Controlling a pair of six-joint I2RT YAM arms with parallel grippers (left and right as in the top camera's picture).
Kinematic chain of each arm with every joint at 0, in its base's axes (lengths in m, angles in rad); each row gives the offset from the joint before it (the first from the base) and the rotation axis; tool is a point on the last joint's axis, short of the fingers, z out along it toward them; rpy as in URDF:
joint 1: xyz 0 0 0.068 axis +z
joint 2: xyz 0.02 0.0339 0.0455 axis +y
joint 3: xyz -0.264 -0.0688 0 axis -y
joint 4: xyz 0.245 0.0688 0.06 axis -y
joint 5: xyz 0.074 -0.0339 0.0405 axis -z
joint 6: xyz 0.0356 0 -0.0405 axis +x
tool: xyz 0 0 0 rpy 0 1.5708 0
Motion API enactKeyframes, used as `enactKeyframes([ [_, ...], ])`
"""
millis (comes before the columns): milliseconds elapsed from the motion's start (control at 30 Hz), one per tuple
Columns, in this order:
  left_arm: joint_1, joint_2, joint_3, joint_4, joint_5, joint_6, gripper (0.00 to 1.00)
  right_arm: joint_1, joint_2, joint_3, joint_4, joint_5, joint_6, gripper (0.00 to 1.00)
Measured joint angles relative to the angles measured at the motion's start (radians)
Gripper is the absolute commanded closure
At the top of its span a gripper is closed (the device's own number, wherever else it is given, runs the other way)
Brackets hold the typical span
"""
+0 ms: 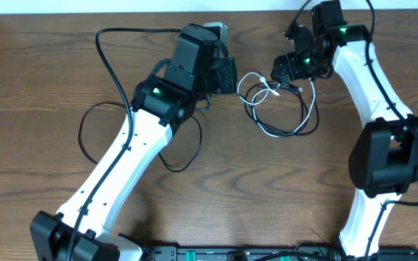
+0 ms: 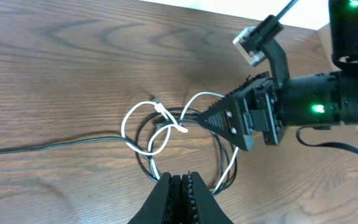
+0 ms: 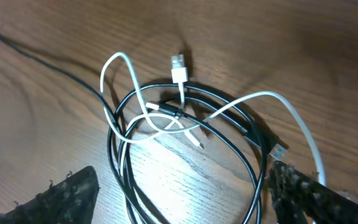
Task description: Untangle cables
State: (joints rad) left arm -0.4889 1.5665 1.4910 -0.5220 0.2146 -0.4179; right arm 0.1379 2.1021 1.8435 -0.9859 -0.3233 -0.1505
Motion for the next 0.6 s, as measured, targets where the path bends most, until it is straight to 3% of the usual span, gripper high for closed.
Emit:
enactKeyframes([
  [267, 0.023, 0.001, 0.000, -0.021, 0.000, 0.000, 0.92, 0.048, 0.082, 0.000, 0.035, -0.017, -0.138, 0.23],
  [400, 0.023, 0.001, 0.000, -0.022, 0.001, 0.000, 0.92, 0.082, 0.118, 0.000, 0.113, -0.002, -0.176, 0.30],
  [500, 0.023, 0.001, 0.000, -0.026, 0.001, 0.000, 0.92, 0.095, 0.135, 0.000, 0.155, 0.002, -0.190, 0.41],
  [600, 0.023, 0.001, 0.000, -0.031, 0.000, 0.000, 0.92, 0.094, 0.147, 0.000, 0.161, 0.002, -0.198, 0.63],
])
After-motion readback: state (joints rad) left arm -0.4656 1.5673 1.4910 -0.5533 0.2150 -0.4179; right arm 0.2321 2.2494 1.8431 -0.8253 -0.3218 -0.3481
